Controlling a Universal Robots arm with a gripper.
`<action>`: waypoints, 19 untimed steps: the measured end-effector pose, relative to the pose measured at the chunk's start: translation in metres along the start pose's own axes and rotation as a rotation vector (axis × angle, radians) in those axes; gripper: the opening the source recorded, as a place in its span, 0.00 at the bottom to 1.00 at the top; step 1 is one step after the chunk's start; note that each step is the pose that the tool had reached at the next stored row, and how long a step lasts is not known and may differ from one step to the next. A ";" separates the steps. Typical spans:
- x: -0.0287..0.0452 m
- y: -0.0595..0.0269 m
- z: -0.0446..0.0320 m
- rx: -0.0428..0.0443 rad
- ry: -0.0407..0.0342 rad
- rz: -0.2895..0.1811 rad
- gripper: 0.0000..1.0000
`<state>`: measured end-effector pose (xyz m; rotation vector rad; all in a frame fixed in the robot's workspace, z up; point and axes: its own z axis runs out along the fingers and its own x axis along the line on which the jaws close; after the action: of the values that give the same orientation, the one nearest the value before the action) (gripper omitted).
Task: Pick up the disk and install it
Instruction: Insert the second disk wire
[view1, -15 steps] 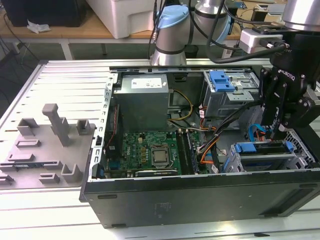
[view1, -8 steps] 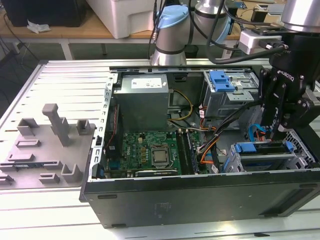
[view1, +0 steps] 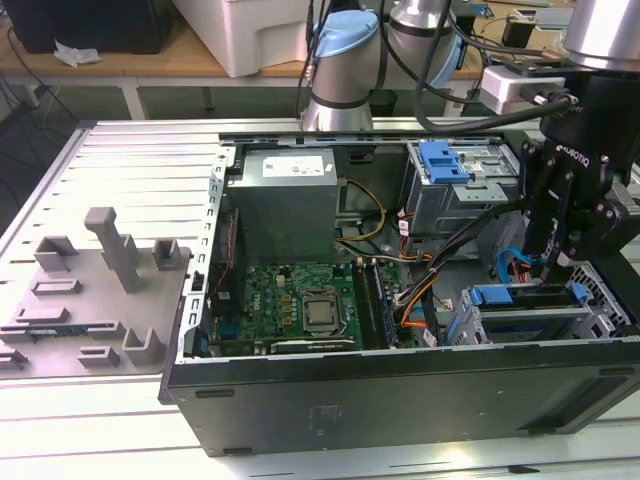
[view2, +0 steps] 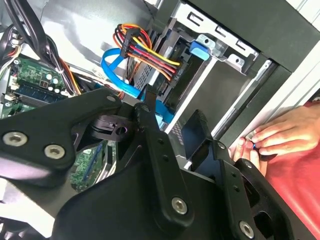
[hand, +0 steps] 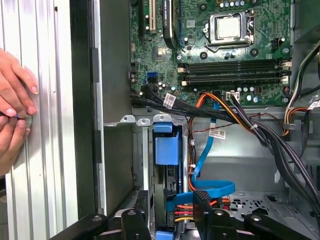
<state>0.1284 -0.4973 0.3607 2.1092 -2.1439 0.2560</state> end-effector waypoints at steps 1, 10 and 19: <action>-0.0001 -0.0001 0.0003 -0.0001 -0.0001 0.000 0.48; -0.0004 0.0000 0.0021 -0.0004 0.0001 0.002 0.48; 0.0007 0.0008 0.0026 -0.0009 -0.0001 0.004 0.48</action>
<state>0.1277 -0.4985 0.3583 2.1045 -2.1484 0.2554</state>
